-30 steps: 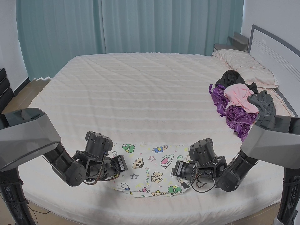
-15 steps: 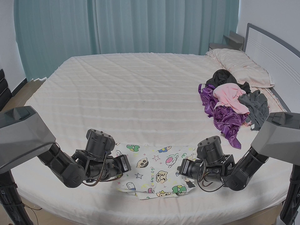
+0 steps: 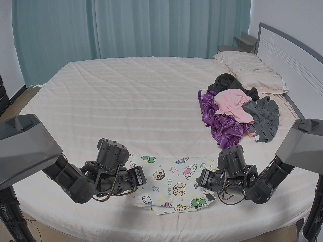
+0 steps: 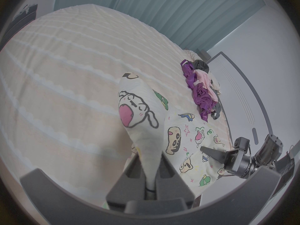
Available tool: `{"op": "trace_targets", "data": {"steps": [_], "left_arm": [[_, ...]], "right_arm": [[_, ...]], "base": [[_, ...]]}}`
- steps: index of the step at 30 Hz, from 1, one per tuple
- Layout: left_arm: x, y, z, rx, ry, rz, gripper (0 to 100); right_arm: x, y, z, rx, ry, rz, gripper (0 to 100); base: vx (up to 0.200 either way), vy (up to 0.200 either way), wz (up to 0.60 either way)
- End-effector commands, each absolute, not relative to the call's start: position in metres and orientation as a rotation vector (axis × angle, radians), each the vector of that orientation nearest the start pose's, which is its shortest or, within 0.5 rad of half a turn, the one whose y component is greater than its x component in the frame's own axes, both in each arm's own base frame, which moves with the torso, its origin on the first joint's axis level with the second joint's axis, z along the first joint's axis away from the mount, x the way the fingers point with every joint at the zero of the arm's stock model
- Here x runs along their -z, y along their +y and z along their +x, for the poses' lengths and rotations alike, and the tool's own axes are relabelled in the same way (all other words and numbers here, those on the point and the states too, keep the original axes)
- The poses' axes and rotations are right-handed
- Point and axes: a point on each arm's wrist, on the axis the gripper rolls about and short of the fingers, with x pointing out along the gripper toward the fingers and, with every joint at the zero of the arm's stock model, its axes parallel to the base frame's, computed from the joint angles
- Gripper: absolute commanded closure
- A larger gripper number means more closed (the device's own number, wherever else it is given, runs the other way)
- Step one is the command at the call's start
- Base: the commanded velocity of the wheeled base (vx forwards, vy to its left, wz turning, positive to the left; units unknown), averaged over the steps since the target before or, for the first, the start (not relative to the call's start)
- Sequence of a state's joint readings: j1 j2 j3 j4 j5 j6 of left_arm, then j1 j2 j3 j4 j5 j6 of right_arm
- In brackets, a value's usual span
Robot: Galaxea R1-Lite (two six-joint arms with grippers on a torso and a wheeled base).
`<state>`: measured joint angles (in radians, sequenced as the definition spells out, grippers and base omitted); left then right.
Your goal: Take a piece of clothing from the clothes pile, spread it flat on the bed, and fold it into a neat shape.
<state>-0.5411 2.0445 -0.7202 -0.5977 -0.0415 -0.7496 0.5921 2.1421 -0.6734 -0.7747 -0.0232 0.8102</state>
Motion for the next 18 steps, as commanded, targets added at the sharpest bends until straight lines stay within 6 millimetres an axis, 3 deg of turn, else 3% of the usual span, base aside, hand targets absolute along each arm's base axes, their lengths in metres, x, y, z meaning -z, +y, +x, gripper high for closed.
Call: {"op": "trace_targets", "data": {"steps": [1,5,18], "left_arm": [[-0.0459,-0.1714,0.2832,0.258,0.879,-0.515,100],[-0.0450,-0.1723,0.2837,0.258,0.881,-0.517,100],[-0.0377,-0.1730,0.2841,0.227,0.904,-0.544,100]], "right_arm": [[-0.0202,0.1837,0.2768,-0.233,0.842,0.546,100],[-0.0196,0.1811,0.2775,-0.223,0.842,0.545,100],[-0.0160,0.1798,0.2768,-0.212,0.850,0.536,100]], "base": [[0.000,-0.200,0.00],[0.000,-0.200,0.00],[0.000,0.000,0.00]]}}
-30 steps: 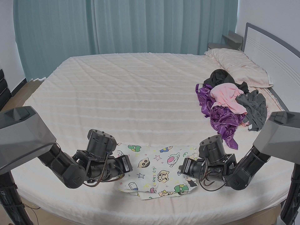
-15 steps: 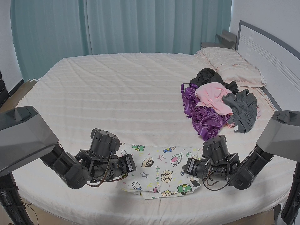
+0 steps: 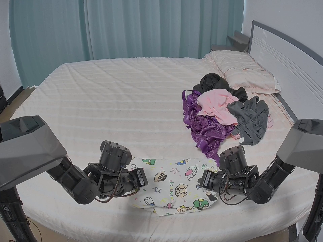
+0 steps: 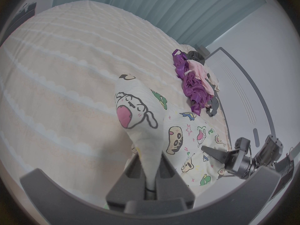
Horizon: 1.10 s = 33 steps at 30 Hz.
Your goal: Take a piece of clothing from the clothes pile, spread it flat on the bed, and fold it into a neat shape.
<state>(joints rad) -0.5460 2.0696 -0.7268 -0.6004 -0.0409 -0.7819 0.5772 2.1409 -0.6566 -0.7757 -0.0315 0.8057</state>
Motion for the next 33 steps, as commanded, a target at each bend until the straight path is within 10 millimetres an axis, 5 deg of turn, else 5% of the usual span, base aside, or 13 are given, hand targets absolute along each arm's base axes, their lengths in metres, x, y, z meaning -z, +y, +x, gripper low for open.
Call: {"op": "trace_targets", "data": {"steps": [1,3,4,14,19,27,28,33], "left_arm": [[-0.038,-0.173,0.284,0.224,0.902,-0.543,0],[-0.035,-0.172,0.283,0.214,0.909,-0.540,0],[-0.033,-0.171,0.283,0.209,0.915,-0.537,0],[-0.035,-0.157,0.283,0.123,0.878,-0.530,0],[-0.057,-0.152,0.281,0.099,0.796,-0.559,0],[-0.066,-0.152,0.279,0.082,0.768,-0.620,0],[-0.066,-0.152,0.279,0.081,0.769,-0.621,0],[-0.065,-0.152,0.280,0.081,0.771,-0.624,0]], "right_arm": [[-0.016,0.180,0.277,-0.212,0.850,0.536,100],[-0.013,0.180,0.276,-0.210,0.858,0.531,100],[-0.013,0.180,0.276,-0.210,0.859,0.529,0],[-0.017,0.158,0.273,-0.142,0.837,0.497,0],[-0.023,0.135,0.246,-0.118,0.875,0.490,0],[-0.011,0.132,0.224,-0.154,0.877,0.482,0],[-0.010,0.135,0.224,-0.167,0.873,0.479,100],[0.001,0.141,0.221,-0.188,0.910,0.458,100]], "base": [[0.000,0.000,0.00],[0.000,0.000,0.00],[0.000,0.000,0.00],[0.000,0.000,0.00],[0.000,0.000,0.00],[0.000,0.000,0.00],[0.000,0.000,0.00],[0.000,0.000,0.00]]}}
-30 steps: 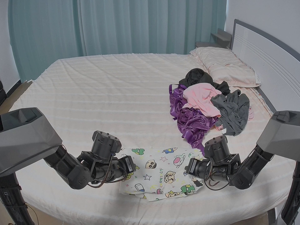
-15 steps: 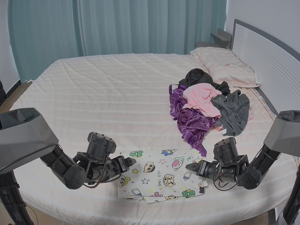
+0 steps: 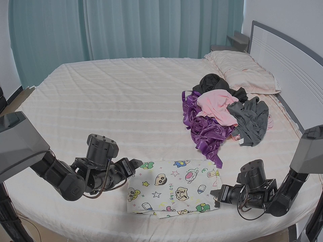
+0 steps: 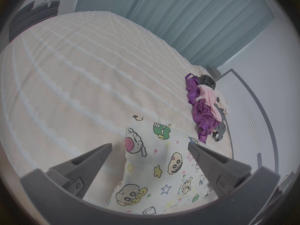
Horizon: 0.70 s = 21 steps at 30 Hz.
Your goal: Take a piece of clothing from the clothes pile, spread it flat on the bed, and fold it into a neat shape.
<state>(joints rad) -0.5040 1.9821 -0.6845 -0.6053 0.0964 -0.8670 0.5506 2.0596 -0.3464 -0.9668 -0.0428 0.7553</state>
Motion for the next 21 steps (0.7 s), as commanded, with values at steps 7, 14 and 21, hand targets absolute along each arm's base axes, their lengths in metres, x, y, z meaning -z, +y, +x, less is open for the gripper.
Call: {"op": "trace_targets", "data": {"steps": [7,14,21], "left_arm": [[-0.065,-0.151,0.279,0.075,0.769,-0.627,0],[-0.067,-0.154,0.276,0.088,0.769,-0.626,0],[-0.073,-0.166,0.277,0.112,0.759,-0.681,0]], "right_arm": [[0.007,0.145,0.217,-0.200,0.939,0.441,100],[-0.006,0.134,0.214,-0.183,0.903,0.461,100],[-0.003,0.128,0.209,-0.169,0.926,0.440,100]], "base": [[0.000,0.000,0.00],[0.000,0.000,0.00],[0.000,0.000,0.00]]}}
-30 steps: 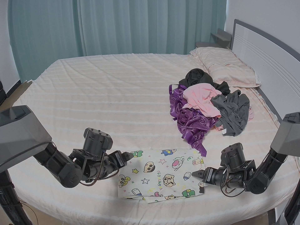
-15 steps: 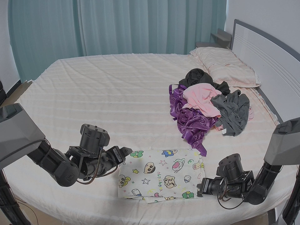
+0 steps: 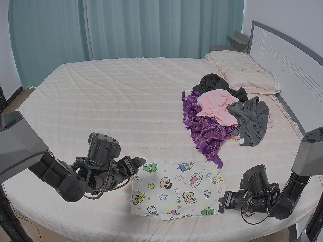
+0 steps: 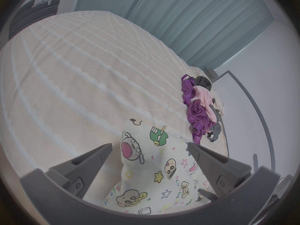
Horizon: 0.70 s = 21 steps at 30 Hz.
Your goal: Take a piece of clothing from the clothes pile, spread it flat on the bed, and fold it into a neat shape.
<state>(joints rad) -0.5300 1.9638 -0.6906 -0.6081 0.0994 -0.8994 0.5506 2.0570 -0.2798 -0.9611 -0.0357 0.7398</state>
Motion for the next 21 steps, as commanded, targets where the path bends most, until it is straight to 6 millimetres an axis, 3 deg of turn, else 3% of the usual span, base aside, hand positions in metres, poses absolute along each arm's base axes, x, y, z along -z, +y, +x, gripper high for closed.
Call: {"op": "trace_targets", "data": {"steps": [1,9,13,17,21], "left_arm": [[-0.073,-0.166,0.278,0.112,0.758,-0.683,0],[-0.073,-0.189,0.276,0.148,0.778,-0.763,0],[-0.047,-0.203,0.272,0.133,0.832,-0.740,0],[-0.025,-0.203,0.272,0.086,0.863,-0.708,0],[-0.016,-0.203,0.273,0.055,0.866,-0.686,0]], "right_arm": [[-0.003,0.128,0.210,-0.169,0.926,0.440,0],[-0.004,0.130,0.212,-0.177,0.909,0.449,0],[-0.009,0.130,0.216,-0.191,0.847,0.471,0],[-0.024,0.124,0.222,-0.195,0.768,0.497,0],[-0.032,0.119,0.231,-0.194,0.716,0.488,0]], "base": [[0.000,0.000,0.00],[0.000,0.000,0.00],[0.000,0.000,0.00],[0.000,0.000,0.00],[0.000,0.000,0.00]]}}
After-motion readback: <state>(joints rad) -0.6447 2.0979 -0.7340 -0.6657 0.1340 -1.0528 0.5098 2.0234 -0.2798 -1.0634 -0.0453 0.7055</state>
